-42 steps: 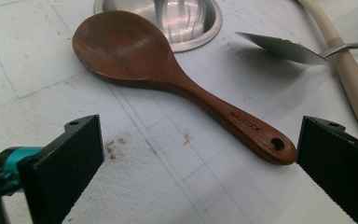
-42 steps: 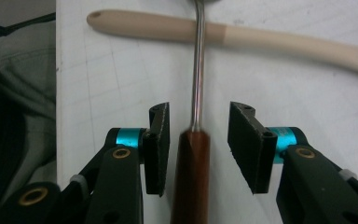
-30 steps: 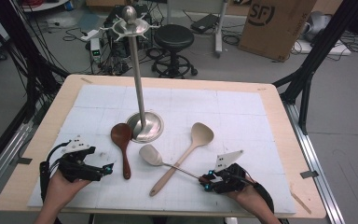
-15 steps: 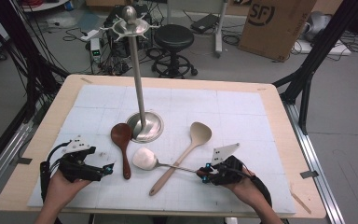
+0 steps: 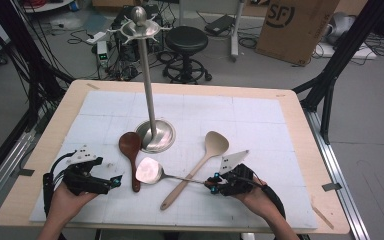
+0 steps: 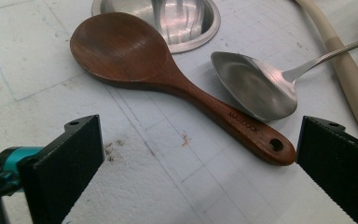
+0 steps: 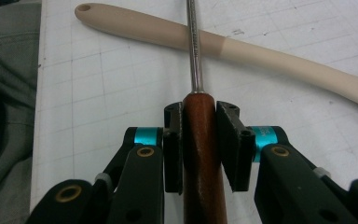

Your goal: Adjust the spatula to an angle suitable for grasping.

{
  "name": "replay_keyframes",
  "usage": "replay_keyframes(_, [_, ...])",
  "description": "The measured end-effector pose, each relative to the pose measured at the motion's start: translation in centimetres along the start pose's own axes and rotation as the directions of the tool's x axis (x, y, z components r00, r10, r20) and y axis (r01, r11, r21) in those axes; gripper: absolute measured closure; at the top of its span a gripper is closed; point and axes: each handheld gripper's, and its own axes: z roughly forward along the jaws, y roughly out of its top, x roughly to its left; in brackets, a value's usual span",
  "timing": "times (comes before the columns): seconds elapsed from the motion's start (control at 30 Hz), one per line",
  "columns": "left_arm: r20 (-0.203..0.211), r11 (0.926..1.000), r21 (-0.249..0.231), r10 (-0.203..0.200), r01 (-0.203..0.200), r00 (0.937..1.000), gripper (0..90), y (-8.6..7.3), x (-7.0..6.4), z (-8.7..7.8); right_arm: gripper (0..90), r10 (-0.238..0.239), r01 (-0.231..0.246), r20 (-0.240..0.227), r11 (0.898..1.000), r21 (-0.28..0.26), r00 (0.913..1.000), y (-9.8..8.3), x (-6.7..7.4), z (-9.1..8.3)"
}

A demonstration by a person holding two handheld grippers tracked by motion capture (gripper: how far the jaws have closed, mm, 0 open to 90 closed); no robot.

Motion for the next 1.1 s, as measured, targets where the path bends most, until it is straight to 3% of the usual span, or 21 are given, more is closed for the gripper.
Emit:
replay_keyframes(0.4, [0.012,0.9999,0.001,0.013,-0.013,0.9998,1.6,0.1,-0.2,0.2,66.7,0.058,-0.057,0.0,0.998,-0.018,0.9983,-2.0,0.0,-1.4])
replay_keyframes(0.63, [0.036,0.9996,-0.019,0.021,-0.02,0.9991,1.6,0.2,-0.4,0.3,70.4,0.067,-0.067,-0.005,0.997,-0.026,0.9977,-2.6,-0.1,-2.1])
replay_keyframes(0.77, [0.051,0.999,-0.036,0.028,-0.026,0.9983,1.6,0.3,-0.6,0.3,72.3,0.051,-0.052,-0.017,0.998,-0.027,0.9985,-2.6,-0.1,-2.1])
replay_keyframes(1.1, [0.095,0.9985,-0.027,0.05,-0.048,0.9942,1.6,1.0,-1.7,1.3,72.6,0.029,-0.03,-0.021,0.998,-0.056,0.9994,-1.6,-0.2,-2.9])
